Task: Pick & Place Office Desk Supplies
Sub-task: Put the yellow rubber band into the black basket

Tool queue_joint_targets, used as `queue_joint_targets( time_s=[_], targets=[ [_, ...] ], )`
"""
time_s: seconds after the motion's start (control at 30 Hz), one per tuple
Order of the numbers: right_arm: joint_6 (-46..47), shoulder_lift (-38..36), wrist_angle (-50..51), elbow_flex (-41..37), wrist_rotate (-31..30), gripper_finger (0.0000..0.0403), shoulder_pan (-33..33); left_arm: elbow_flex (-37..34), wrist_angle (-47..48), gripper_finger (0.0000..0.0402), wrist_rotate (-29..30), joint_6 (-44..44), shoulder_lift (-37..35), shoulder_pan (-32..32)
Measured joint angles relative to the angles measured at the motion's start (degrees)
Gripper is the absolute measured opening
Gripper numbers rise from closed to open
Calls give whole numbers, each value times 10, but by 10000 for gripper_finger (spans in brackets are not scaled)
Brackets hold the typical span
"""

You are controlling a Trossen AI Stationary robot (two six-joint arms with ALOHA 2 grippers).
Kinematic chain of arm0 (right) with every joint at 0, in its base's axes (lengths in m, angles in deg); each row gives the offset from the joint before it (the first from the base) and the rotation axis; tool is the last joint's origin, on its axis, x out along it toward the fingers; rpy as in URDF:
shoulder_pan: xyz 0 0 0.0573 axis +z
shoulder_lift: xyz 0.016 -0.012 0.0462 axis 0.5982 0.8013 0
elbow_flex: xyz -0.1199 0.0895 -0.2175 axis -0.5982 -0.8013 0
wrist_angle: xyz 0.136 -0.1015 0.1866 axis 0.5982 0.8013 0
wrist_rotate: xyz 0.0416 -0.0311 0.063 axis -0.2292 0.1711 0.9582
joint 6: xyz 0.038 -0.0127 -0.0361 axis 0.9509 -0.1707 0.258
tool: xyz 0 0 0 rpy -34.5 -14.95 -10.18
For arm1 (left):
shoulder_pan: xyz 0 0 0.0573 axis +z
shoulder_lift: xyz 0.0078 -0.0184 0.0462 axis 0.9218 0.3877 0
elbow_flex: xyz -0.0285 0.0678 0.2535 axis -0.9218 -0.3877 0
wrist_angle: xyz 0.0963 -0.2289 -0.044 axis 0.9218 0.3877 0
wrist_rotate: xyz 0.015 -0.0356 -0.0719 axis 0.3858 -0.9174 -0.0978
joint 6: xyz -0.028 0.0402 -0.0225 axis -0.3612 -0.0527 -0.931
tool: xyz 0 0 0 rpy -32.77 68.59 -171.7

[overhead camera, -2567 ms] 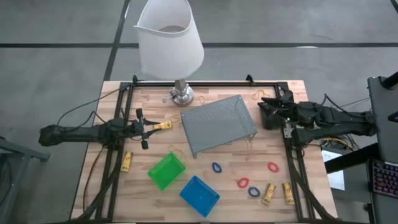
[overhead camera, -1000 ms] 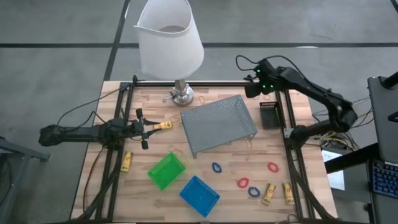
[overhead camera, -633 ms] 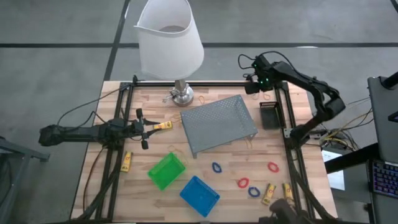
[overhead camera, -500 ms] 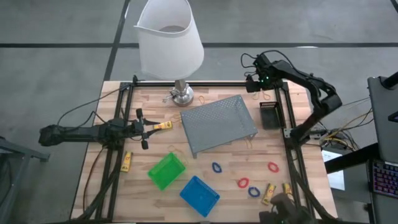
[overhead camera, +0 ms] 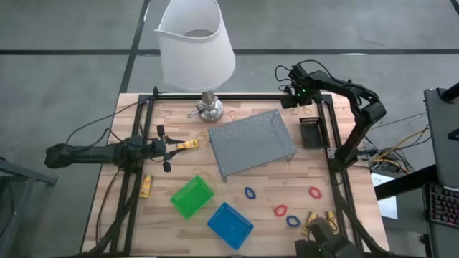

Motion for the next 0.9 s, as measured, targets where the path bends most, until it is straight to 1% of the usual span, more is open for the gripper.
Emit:
queue_joint_targets(
  time_s=[0.33,0.6,0.77,0.9],
  targets=[
    [-11,36,-3,-1,16,148,2,0,0,118,0,0,0,0],
    [-15,44,-4,-1,28,148,2,0,0,118,0,0,0,0],
    [-27,44,-10,-1,53,148,11,0,0,118,0,0,0,0],
    [-28,53,-14,-1,50,148,15,0,0,118,0,0,0,0]
  ],
)
